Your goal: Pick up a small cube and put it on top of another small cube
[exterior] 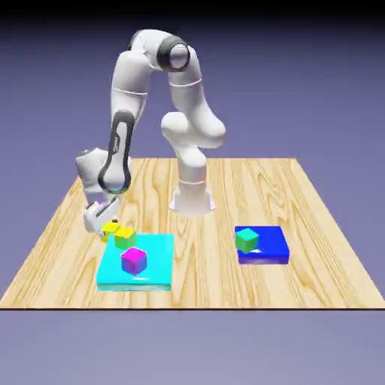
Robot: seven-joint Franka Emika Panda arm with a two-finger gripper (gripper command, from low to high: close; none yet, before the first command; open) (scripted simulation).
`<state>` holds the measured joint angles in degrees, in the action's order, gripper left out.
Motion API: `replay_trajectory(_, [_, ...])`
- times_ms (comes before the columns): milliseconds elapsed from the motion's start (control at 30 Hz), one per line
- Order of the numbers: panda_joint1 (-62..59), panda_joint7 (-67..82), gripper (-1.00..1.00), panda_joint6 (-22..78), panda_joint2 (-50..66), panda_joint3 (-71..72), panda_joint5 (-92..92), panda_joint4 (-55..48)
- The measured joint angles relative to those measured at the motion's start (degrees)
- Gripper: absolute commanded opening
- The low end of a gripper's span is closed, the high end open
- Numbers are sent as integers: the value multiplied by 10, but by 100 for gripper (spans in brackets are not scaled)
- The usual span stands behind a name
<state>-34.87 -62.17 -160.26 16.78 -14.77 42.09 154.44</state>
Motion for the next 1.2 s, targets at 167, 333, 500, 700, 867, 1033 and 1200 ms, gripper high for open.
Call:
replay_trajectory(167, [25,-55,-100,28,-49,-45,-75,11])
replay_trajectory(333, [66,-147,-100,76,-130,-121,-199,29])
replay_trajectory(500, [79,-144,-100,105,-182,-104,-241,11])
replay_trajectory(700, [202,-11,-100,225,-180,-53,-312,-114])
replay_trajectory(867, [294,100,-100,326,-147,-31,-367,-218])
replay_trajectory(1033, [320,156,-100,317,-78,-33,-371,-239])
replay_trajectory(1200, [318,160,100,294,-63,-30,-365,-230])
